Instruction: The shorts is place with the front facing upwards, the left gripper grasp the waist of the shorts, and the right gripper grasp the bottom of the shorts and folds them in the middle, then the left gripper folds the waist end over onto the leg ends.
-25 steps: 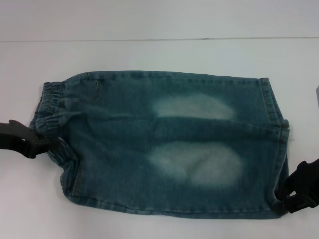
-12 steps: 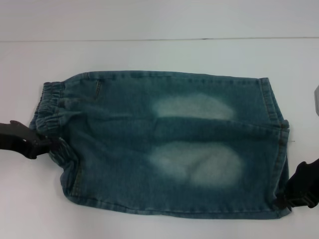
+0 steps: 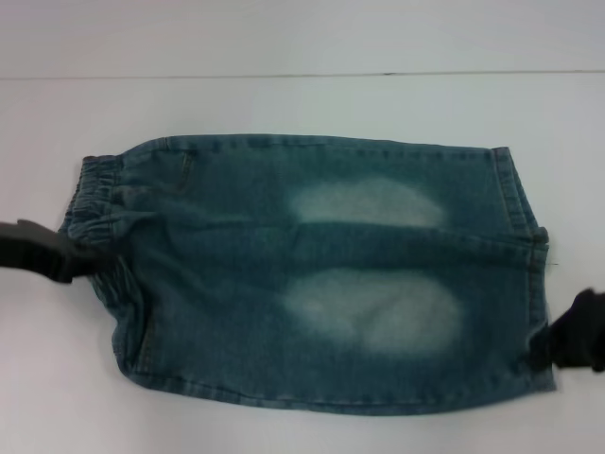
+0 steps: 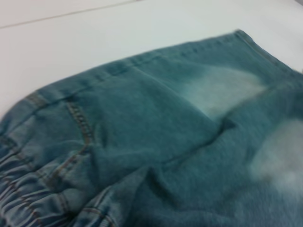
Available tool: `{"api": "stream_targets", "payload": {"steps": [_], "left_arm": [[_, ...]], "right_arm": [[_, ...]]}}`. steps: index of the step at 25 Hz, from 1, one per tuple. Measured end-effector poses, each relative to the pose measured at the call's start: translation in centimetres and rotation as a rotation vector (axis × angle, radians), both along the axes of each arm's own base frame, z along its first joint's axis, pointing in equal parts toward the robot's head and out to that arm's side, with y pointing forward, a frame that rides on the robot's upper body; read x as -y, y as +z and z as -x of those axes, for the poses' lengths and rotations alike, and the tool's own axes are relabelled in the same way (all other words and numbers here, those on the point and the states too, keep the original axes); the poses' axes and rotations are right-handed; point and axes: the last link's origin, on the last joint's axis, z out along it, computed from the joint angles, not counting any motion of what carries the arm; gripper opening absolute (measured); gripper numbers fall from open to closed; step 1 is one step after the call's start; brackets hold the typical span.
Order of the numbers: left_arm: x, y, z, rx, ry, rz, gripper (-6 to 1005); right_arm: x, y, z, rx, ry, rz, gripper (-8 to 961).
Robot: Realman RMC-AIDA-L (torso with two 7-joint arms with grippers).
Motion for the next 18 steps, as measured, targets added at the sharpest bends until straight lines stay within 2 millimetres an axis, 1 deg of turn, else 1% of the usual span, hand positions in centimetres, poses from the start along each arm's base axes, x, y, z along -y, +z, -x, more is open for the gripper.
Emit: {"api": "stream_targets", "payload": {"steps": [3, 6, 9, 12, 18], "left_arm": [[-0.7, 0.6, -0.4, 0.016, 0.059, -0.03, 44], [-1.5, 1.2, -0.5, 0.031, 0.116, -0.085, 45], [-2.4, 1.7, -0.3, 0.04, 0.179, -0.151, 45], [-3.0, 1.9, 0.0, 0.039, 0.218, -0.193, 45], [-3.1, 2.2, -0.1, 0.041, 0.239, -0.198, 45]], "right_arm": [[-0.4, 1.5, -0.4, -0.101, -0.013, -0.103, 34], [-0.5, 3.1, -0.6, -0.258, -0.048, -0.231, 34], [-0.7, 3.8, -0.9, -0.349, -0.076, -0.34, 33], [-0.7, 3.5, -1.4, -0.381, -0.092, -0.405, 33], [-0.7, 1.9, -1.4, -0.348, -0.072, -0.368, 34]]}}
